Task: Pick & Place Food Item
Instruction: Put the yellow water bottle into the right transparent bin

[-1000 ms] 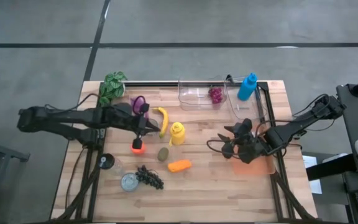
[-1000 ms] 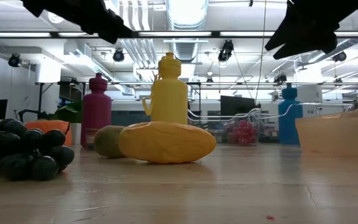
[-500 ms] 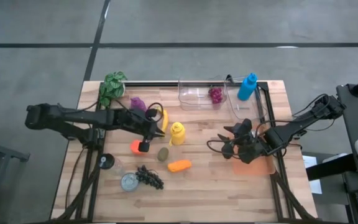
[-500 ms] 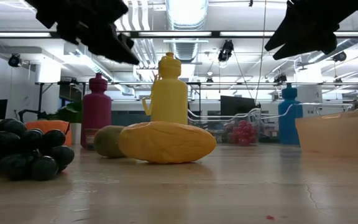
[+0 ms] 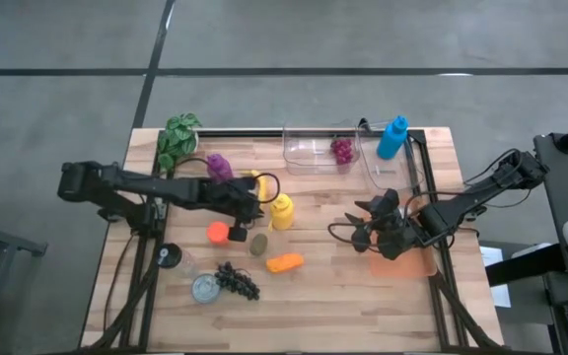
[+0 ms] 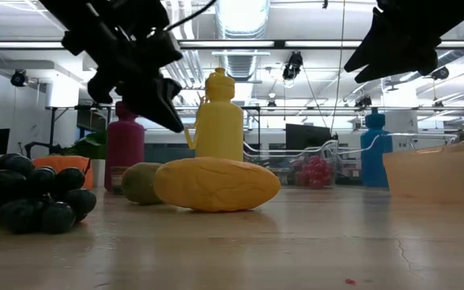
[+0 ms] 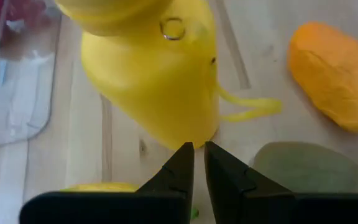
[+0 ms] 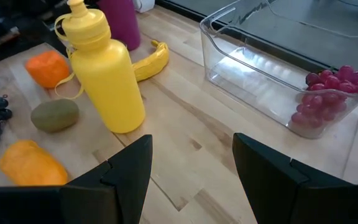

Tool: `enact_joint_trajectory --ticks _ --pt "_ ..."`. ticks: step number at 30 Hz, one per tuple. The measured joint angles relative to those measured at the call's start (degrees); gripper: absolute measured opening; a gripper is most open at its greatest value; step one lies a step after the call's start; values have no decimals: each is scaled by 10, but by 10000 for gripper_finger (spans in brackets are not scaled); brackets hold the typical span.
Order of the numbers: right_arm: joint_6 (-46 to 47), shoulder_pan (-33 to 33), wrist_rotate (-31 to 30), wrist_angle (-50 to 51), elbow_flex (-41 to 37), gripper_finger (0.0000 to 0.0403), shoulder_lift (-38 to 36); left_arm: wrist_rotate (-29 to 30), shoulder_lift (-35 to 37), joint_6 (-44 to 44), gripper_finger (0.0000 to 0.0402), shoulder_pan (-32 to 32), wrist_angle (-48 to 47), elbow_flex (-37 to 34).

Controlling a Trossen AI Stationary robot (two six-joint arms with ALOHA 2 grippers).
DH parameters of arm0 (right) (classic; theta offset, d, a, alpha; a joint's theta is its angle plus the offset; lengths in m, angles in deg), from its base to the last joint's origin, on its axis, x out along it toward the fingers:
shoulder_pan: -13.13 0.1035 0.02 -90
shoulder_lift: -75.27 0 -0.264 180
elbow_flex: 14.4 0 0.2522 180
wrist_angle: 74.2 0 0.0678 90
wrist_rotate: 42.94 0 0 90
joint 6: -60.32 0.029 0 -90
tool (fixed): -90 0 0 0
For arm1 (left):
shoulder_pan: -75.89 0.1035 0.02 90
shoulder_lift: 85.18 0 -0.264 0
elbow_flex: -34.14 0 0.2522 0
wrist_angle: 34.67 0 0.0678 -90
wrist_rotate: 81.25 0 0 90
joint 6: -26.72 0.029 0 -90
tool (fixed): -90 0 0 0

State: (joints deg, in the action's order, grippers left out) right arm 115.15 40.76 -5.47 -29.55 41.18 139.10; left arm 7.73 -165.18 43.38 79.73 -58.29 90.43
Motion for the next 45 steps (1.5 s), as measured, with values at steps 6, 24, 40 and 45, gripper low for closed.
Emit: enact_joint_trajectory --ticks 6,24,40,45 --pt "0 0 0 0 -1 219 0 2 -53 -2 42 0 2 27" --pt "-9 0 0 0 -3 219 0 7 -174 14 42 0 36 101" --pt "-10 0 0 0 -3 219 0 6 -181 -6 42 -1 88 105" --pt "-10 0 0 -1 -3 219 0 6 -190 -17 42 -1 73 105"
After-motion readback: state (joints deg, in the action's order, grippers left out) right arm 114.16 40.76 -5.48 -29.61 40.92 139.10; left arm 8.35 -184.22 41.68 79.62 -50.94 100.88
